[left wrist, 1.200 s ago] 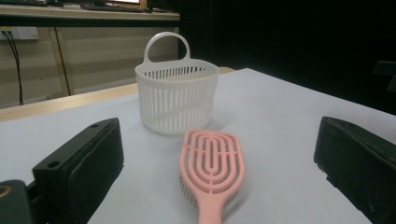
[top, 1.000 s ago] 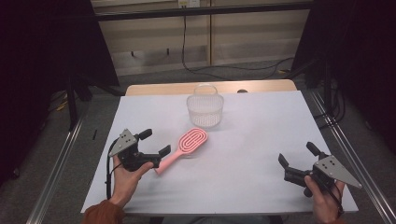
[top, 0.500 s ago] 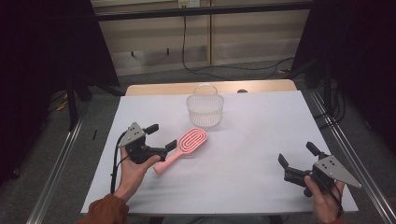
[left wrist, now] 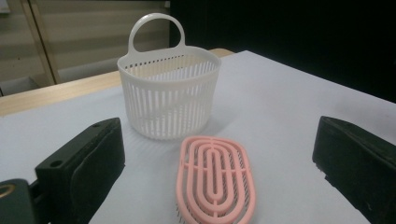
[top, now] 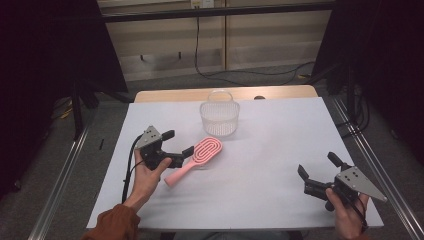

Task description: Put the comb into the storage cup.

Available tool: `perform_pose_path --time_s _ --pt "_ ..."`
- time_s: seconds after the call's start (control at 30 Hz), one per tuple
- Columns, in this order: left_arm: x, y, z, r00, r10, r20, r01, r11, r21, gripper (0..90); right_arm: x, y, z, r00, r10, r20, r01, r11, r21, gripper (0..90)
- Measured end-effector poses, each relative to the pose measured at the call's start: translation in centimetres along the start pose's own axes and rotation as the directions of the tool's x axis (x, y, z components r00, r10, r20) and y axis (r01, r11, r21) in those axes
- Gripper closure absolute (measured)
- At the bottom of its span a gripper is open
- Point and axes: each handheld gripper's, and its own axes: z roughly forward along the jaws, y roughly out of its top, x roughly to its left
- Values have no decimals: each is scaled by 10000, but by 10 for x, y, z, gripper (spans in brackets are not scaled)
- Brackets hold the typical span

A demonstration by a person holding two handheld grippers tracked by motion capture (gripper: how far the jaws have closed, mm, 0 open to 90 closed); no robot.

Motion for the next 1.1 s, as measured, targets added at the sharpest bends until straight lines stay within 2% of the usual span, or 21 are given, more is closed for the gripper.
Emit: perform_pose_path --time_s 0.07,0.1,0.2,0.23,0.3,0.37,0.43,0.5,0.67,0.73,0.83,0.93,0.97,1.0,1.03,1.1 --pt "0 1 3 9999 -69 106 70 9999 -130 42 0 0 0 10000 -3 -9 3 10000 -1 0" --pt "1 2 5 9996 -245 110 246 9997 -49 41 0 0 0 10000 -1 3 1 10000 4 0" --pt "4 4 9 9994 -257 233 249 9991 340 26 0 0 0 10000 -12 16 12 10000 -1 0" --pt "4 4 10 9995 -270 149 263 9987 433 26 0 0 0 10000 -14 17 14 10000 -9 0" --pt "6 5 13 9993 -363 128 351 9957 856 27 0 0 0 10000 -24 16 24 10000 4 0" --pt "9 6 16 9984 -482 306 444 9926 1128 32 0 0 0 10000 -17 13 17 10000 -4 0" --pt "11 7 19 9989 -406 227 375 9915 1246 39 0 0 0 10000 -37 19 37 10000 -10 0" --pt "11 9 21 9989 -317 333 262 9877 1544 39 0 0 1 10000 -45 -4 45 10000 -1 0" --pt "13 16 28 9945 -447 951 241 9780 2070 48 0 -1 1 10000 -22 -1 22 10000 41 0" --pt "14 21 30 9943 -202 1046 -50 9717 2360 48 0 -1 1 10000 -27 -50 27 10000 59 0" --pt "14 27 34 9936 -97 1124 -197 9662 2571 48 0 -1 1 10000 19 -29 -19 10000 75 0" --pt "15 30 38 9887 -347 1461 -47 9654 2606 48 0 -1 1 10000 11 -35 -11 10000 78 0" --pt "14 30 40 9890 -354 1439 -34 9654 2608 49 0 -1 1 10000 18 -23 -18 10000 90 0" --pt "13 29 42 9890 -272 1453 -130 9630 2692 49 0 -1 1 10000 23 -20 -23 10000 93 0" --pt "13 28 46 9869 -215 1598 -276 9539 2989 51 -1 -1 1 10000 -10 -51 10 10000 73 0" --pt "11 29 51 9855 -121 1690 -457 9416 3337 52 -1 -1 1 10000 1 -31 -1 10000 73 0"
